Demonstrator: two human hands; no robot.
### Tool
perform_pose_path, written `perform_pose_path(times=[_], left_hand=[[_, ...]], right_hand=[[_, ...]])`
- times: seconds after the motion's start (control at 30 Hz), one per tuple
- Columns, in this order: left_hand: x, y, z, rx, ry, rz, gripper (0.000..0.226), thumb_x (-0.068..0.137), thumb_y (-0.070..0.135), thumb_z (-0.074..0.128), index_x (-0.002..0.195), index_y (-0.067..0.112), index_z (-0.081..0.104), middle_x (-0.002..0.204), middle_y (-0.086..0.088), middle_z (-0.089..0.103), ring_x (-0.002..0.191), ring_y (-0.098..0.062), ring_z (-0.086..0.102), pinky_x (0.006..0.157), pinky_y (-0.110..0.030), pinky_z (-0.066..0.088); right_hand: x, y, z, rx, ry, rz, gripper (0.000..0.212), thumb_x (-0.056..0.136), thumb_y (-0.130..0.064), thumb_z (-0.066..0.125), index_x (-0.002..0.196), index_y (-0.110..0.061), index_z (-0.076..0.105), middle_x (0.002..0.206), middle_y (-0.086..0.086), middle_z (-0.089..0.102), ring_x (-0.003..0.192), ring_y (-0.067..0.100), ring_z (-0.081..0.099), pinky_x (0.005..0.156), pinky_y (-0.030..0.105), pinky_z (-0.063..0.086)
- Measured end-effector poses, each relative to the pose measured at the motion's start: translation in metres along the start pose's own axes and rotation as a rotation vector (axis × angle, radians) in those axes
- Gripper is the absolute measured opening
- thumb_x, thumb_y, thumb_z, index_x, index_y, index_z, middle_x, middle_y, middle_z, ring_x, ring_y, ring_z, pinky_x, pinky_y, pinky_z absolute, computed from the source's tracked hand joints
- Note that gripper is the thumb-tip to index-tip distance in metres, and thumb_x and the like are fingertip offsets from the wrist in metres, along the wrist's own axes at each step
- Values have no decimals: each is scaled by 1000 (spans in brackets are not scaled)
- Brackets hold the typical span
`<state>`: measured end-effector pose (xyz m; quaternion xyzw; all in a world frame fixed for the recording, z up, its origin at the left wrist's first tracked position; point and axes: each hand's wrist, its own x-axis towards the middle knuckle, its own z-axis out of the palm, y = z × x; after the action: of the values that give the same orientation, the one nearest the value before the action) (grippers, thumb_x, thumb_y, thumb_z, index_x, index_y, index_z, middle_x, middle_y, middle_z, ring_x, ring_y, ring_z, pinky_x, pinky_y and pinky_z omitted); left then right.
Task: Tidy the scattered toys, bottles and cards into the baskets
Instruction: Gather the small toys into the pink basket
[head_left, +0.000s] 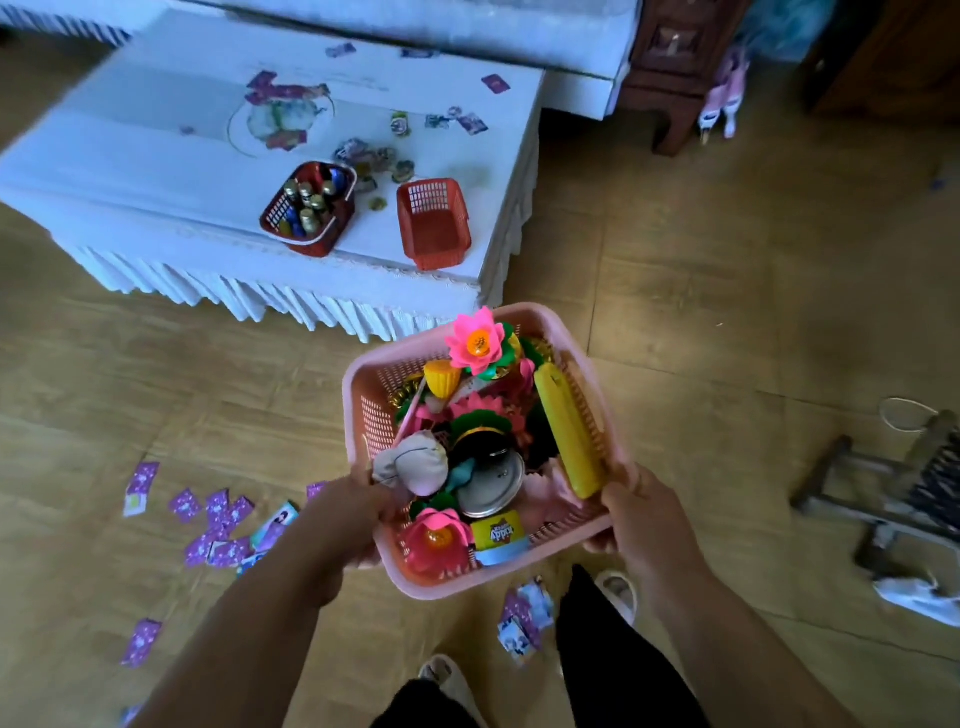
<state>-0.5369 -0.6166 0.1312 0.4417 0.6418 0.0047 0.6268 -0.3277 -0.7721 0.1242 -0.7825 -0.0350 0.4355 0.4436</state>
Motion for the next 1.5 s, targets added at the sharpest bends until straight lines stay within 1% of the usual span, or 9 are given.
perform_pose_path(times=[0.07, 0.2, 0.33, 0.5, 0.57, 0.63, 0.8, 0.97, 1.5], left_hand=[[10, 33, 20, -5, -26, -1, 9, 80, 8, 65, 88, 6, 64, 51, -2, 60, 44, -15, 52, 42, -20, 41], [39, 103, 67, 6, -14, -7, 40, 56, 18, 62, 93, 5, 68, 62, -9, 66, 57, -23, 60, 56, -29, 50], [66, 172, 112, -25, 5, 31, 20, 74, 8, 65, 93, 7, 68, 60, -6, 68, 60, -24, 62, 59, -29, 51], [98, 255, 164, -76, -11, 64, 24, 66, 17, 65, 88, 9, 65, 65, -10, 61, 62, -24, 58, 64, -32, 48], [114, 287, 181, -91, 3, 88, 9, 81, 18, 66, 87, 12, 64, 57, -3, 60, 52, -16, 57, 54, -23, 46], [125, 315, 192, -60, 21, 115, 23, 73, 32, 68, 87, 14, 65, 58, 0, 64, 48, -11, 58, 44, -18, 43], [182, 396, 210, 21, 35, 135, 42, 57, 24, 62, 97, 10, 69, 85, -24, 72, 68, -28, 64, 63, -37, 51], [258, 493, 226, -20, -33, 145, 31, 79, 23, 66, 109, 17, 68, 88, -18, 75, 81, -37, 73, 77, -59, 58], [455, 788, 299, -74, -29, 96, 20, 91, 23, 68, 110, 15, 67, 90, -13, 76, 81, -30, 75, 72, -50, 61]], right_hand=[[30, -21, -15, 11, 6, 5, 24, 92, -1, 43, 105, -6, 62, 75, 21, 63, 53, 24, 57, 44, 27, 46], [99, -73, -49, -24, 1, 0, 22, 92, -1, 43, 107, -1, 59, 74, 22, 61, 45, 21, 55, 40, 25, 44], [155, -140, -88, -61, -49, -51, 20, 94, 0, 41, 107, -3, 56, 71, 19, 60, 35, 9, 52, 37, 20, 41], [224, -225, -130, -110, -35, -108, 18, 91, 3, 41, 99, -1, 56, 68, 21, 59, 37, 15, 53, 33, 18, 37], [254, -253, -140, -122, -47, -119, 20, 90, 3, 40, 97, 0, 58, 71, 21, 59, 47, 21, 54, 35, 20, 39], [275, -274, -144, -107, -52, -106, 20, 91, 2, 40, 93, -4, 59, 75, 22, 60, 53, 24, 54, 36, 21, 42], [356, -337, -148, -76, -60, -66, 22, 91, 3, 40, 103, 3, 58, 68, 18, 59, 43, 17, 53, 33, 17, 38], [441, -415, -144, -95, -35, -59, 18, 94, -1, 42, 102, -1, 57, 75, 17, 62, 57, 22, 56, 37, 20, 44], [718, -658, -164, -138, -69, -70, 20, 95, -3, 41, 103, -7, 58, 70, 15, 59, 54, 21, 54, 40, 22, 42]])
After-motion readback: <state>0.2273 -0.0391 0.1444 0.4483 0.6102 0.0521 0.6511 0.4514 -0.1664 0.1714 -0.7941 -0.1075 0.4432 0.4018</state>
